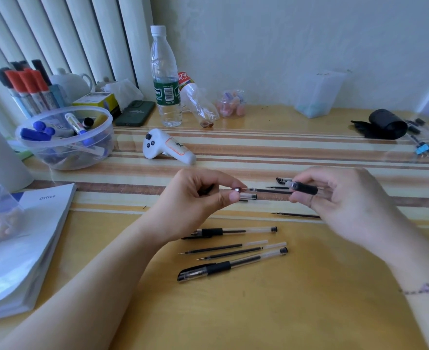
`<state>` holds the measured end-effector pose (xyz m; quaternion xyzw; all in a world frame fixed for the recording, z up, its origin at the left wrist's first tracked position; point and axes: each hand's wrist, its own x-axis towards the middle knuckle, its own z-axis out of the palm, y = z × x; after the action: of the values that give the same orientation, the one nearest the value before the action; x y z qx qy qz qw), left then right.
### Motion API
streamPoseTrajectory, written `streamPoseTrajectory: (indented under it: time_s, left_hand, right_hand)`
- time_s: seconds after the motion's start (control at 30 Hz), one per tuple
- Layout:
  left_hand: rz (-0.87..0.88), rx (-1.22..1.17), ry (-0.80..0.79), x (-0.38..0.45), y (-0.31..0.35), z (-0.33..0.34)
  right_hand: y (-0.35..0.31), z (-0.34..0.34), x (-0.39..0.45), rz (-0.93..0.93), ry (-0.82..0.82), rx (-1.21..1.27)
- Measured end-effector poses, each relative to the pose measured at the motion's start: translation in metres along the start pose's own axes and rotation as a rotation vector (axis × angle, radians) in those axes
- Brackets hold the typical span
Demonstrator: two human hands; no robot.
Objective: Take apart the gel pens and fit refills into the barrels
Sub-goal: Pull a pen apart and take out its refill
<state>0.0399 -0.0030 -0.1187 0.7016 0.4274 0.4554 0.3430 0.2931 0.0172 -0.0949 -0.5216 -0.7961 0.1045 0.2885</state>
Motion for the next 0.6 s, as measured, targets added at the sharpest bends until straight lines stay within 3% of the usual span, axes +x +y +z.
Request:
streamPoseTrajectory:
  time_s: [0.13, 0.43, 0.6]
  left_hand:
    - [-0.007, 0.045, -0.024, -0.001, -0.001, 0.001]
    - [-0.087, 0.168, -0.040, -0.007, -0.004, 0.004]
    - [-0.081, 0.140, 0.084, -0.004, -0.003, -0.001]
  right_hand:
    - [-0.002, 0.001, -0.001, -0.041, -0.041, -0.089]
    - [-0.006, 0.009, -0.003, -0.135, -0.028, 0.091]
    - [0.001, 0.006, 0.000, -0.194, 0.057, 0.250]
